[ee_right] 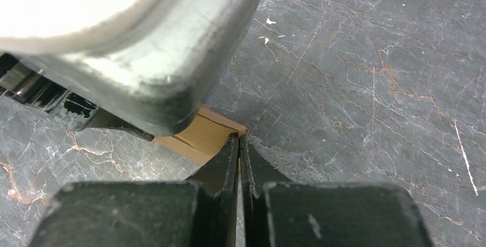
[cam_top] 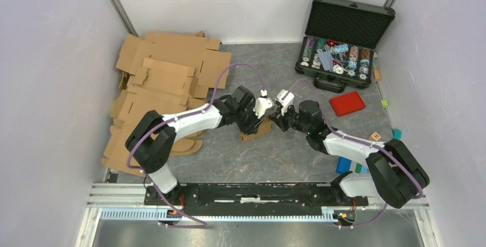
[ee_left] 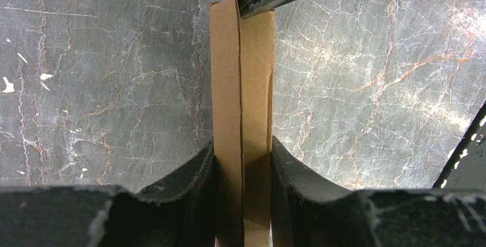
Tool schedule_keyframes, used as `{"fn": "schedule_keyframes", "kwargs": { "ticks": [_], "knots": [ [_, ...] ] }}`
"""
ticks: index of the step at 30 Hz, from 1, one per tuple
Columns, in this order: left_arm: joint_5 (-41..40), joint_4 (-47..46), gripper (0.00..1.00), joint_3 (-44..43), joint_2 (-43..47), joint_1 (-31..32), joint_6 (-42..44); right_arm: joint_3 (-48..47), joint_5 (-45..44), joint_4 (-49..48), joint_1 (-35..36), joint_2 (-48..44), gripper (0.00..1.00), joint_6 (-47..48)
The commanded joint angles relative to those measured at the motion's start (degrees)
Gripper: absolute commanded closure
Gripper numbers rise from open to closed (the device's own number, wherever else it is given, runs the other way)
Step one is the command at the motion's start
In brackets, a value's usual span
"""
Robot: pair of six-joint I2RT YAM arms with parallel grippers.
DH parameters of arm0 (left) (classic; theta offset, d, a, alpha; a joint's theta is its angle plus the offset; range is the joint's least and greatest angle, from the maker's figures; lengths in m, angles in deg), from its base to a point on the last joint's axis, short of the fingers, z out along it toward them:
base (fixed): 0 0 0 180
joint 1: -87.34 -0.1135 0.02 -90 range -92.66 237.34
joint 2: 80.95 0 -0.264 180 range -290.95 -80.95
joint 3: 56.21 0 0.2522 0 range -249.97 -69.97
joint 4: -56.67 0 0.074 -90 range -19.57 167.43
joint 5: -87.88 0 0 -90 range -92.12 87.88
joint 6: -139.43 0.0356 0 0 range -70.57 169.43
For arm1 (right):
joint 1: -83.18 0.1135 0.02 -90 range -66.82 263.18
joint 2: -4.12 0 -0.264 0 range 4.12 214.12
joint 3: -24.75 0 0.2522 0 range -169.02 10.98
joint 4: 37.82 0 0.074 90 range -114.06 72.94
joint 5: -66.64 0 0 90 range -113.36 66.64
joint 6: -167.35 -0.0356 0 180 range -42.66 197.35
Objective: Fold the paper box
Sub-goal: Close the paper box at the center of the board.
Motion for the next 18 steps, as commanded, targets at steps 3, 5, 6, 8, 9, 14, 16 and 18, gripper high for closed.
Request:
{"fn": "schedule_keyframes", "kwargs": {
  "ticks": [3,5,6,8,9,14,16,18],
  "knots": [
    [0.5,0.5,0.75,-1.3,-1.3,0.2,1.1,-2.7,-0.5,-0.1,0.1,-0.5,0.98,-1.8],
    [0.2,0.7,0.75,-1.3,-1.4,0.2,1.1,-3.6,-0.6,2.4,0.1,-0.8,0.99,-2.5],
    [0.2,0.7,0.75,-1.4,-1.4,0.2,1.1,-4.1,-0.8,3.7,0.1,-1.0,1.0,-2.7],
    [0.2,0.8,0.75,-1.4,-1.5,0.3,1.1,-5.2,-1.4,6.0,0.1,-1.4,1.0,-2.7],
    [0.1,0.8,0.75,-1.5,-1.5,0.3,1.1,-5.8,-1.6,7.2,0.1,-1.5,1.0,-4.2],
    [-1.0,1.5,0.75,-1.7,-1.8,0.5,1.4,-10.9,-0.9,15.6,0.1,-0.2,1.0,-7.4],
    [-1.1,1.5,0.76,-1.8,-1.9,0.6,1.4,-12.3,-0.4,18.3,0.0,0.3,1.0,-8.4],
    [-1.2,1.5,0.76,-1.8,-1.9,0.7,1.3,-12.9,-0.3,19.3,0.1,0.4,1.0,-9.1]
  ]
}}
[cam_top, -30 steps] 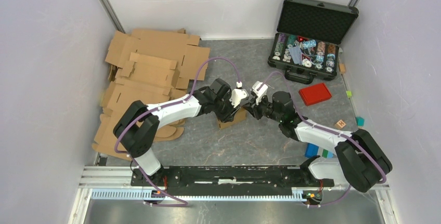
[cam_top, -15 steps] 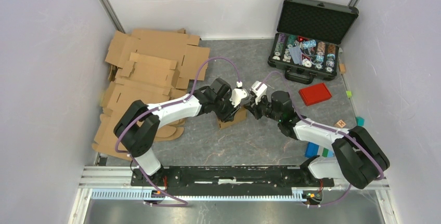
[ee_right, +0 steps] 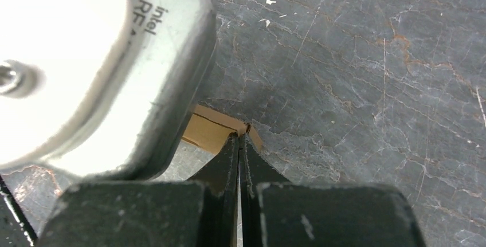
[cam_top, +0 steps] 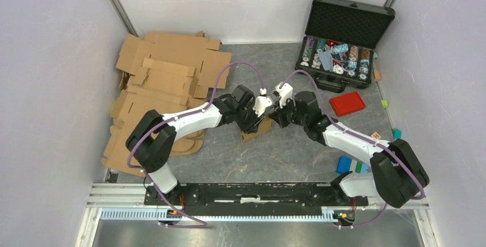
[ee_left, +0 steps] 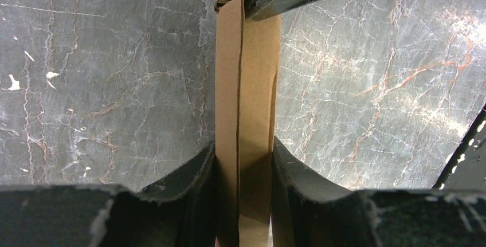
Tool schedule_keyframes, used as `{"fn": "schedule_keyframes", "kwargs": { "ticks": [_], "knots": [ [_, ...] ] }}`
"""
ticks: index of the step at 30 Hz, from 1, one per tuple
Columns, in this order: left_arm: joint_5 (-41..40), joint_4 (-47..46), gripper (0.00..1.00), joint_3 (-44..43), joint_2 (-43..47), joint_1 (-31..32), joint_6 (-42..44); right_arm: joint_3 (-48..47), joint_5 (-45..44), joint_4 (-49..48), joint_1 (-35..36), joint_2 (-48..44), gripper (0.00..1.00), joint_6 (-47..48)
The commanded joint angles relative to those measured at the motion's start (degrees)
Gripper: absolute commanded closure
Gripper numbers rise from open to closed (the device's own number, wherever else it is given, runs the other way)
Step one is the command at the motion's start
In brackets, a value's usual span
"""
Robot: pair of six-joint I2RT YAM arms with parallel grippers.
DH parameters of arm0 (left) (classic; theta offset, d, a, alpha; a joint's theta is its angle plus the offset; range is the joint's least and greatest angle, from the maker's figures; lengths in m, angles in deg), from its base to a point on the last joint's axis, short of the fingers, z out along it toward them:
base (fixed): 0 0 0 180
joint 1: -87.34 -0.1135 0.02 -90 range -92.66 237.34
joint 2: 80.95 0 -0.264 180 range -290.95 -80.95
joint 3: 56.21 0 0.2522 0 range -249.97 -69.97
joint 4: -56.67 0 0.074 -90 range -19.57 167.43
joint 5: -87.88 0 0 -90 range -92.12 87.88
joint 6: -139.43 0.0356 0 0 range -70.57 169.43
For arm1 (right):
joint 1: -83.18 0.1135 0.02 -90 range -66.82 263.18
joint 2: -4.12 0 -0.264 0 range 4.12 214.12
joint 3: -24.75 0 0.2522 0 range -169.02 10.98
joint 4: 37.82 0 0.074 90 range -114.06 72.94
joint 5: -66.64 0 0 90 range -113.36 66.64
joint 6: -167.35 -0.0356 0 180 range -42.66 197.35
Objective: Fold the paper box
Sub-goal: Close the paper box at the center of the board.
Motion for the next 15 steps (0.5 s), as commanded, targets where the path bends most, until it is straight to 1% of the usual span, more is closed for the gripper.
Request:
{"fn": "schedule_keyframes", "kwargs": {
  "ticks": [1,7,15],
  "knots": [
    [-1.0,1.2,0.76,-1.2,-1.6,1.1,2.0,-4.5,1.2,3.9,0.2,0.3,1.0,-4.5],
    [-1.8,1.5,0.76,-1.6,-2.0,1.4,2.1,-6.6,1.1,6.0,0.3,1.8,1.0,-6.4],
    [-2.4,2.0,0.76,-2.2,-2.9,1.9,2.2,-7.1,2.6,4.9,0.2,2.7,1.0,-10.3]
  ]
}}
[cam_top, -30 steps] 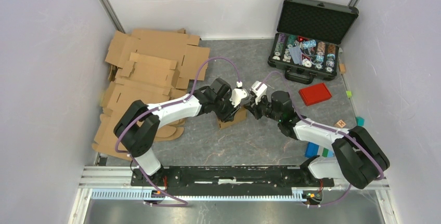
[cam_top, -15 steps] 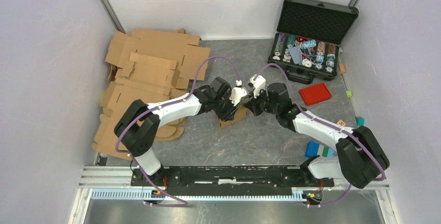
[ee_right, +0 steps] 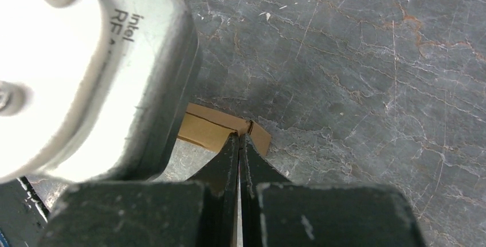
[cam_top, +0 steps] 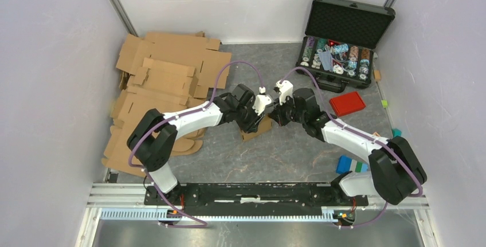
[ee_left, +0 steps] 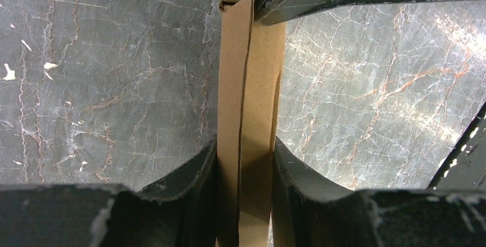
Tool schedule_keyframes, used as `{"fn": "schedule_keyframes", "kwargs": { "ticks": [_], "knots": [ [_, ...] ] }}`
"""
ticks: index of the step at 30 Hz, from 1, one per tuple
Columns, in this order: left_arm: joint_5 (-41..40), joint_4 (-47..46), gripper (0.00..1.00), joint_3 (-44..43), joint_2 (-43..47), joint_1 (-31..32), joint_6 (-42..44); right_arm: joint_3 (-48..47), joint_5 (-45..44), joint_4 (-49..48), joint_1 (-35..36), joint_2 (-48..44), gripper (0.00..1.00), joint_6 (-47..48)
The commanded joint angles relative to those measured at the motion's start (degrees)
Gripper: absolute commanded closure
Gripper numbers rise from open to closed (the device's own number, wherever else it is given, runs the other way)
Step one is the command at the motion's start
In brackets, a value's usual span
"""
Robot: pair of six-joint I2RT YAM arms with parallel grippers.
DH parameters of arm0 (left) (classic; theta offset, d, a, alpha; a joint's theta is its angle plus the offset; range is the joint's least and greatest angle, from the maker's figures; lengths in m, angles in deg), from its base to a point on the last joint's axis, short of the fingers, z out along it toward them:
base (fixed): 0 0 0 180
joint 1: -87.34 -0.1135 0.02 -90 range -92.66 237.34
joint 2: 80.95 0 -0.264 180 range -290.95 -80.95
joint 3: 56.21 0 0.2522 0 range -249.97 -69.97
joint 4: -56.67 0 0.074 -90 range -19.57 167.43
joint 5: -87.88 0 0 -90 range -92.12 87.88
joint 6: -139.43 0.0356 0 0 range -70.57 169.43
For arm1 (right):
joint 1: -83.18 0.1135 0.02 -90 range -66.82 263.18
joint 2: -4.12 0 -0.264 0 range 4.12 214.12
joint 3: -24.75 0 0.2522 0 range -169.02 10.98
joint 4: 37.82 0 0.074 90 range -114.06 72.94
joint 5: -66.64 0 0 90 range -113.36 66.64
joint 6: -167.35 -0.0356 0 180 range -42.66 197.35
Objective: Fold the paper box
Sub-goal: Close the paper box at the center of the board.
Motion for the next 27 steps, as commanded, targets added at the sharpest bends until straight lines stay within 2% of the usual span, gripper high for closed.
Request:
{"fn": "schedule_keyframes", "kwargs": {
  "ticks": [1,16,27],
  "knots": [
    [-2.1,1.1,0.76,-1.2,-2.2,2.4,4.6,-3.2,2.9,-0.4,0.6,1.1,1.0,-5.3],
    [-2.8,1.4,0.76,-1.6,-2.5,2.9,4.9,-3.4,4.9,-1.0,0.0,2.3,1.0,-9.1],
    [-3.0,1.4,0.76,-1.7,-2.5,2.9,4.4,-1.1,2.8,2.3,0.0,0.7,1.0,-5.5]
  ]
}}
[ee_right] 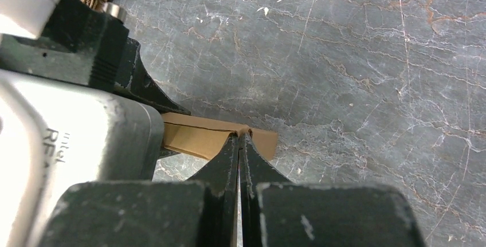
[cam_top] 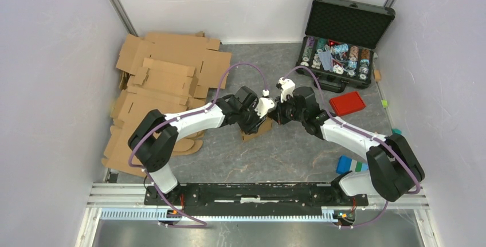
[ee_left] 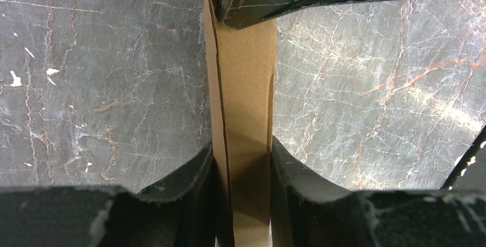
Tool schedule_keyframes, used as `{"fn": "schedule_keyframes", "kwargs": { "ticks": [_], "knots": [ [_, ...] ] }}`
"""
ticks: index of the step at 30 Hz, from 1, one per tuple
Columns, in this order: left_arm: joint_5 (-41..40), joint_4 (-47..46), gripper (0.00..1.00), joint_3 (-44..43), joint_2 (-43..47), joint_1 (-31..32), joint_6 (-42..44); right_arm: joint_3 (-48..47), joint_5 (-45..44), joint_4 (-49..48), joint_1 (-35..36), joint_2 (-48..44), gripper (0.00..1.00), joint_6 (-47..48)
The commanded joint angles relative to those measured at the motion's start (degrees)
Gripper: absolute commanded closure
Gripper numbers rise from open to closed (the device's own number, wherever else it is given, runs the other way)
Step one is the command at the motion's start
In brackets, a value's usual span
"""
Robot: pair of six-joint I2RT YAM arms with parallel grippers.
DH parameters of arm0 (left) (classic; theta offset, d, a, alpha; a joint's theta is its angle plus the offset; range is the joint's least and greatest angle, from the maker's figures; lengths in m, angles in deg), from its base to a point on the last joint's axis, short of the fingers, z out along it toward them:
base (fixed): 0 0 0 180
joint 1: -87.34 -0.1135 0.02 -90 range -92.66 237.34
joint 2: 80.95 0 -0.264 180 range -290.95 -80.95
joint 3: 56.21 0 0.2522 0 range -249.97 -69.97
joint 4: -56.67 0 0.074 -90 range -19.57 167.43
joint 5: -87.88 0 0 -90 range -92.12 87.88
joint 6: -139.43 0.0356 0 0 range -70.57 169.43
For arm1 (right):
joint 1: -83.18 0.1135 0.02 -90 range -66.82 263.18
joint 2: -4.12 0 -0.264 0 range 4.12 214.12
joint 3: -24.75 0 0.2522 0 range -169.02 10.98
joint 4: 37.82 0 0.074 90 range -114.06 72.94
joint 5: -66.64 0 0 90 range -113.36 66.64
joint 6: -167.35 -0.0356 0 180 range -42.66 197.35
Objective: Fold the paper box
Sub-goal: Close the paper box at the center of the board.
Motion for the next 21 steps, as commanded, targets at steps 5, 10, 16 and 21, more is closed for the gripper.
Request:
{"fn": "schedule_keyframes", "kwargs": {
  "ticks": [5,10,16,21],
  "knots": [
    [-0.9,0.4,0.78,-1.3,-2.4,1.0,1.7,2.7,0.7,1.5,0.9,-1.9,1.0,2.8],
    [-0.8,0.4,0.78,-1.5,-2.8,1.0,1.6,4.6,0.2,0.7,0.9,-2.9,1.0,2.8],
    [-0.7,0.4,0.78,-1.6,-2.9,1.0,1.2,6.0,-0.1,0.1,0.9,-2.9,1.0,2.7],
    [-0.9,0.3,0.81,-1.7,-3.1,1.0,0.8,8.0,0.8,-1.4,1.0,-3.5,1.0,1.6]
  ]
}}
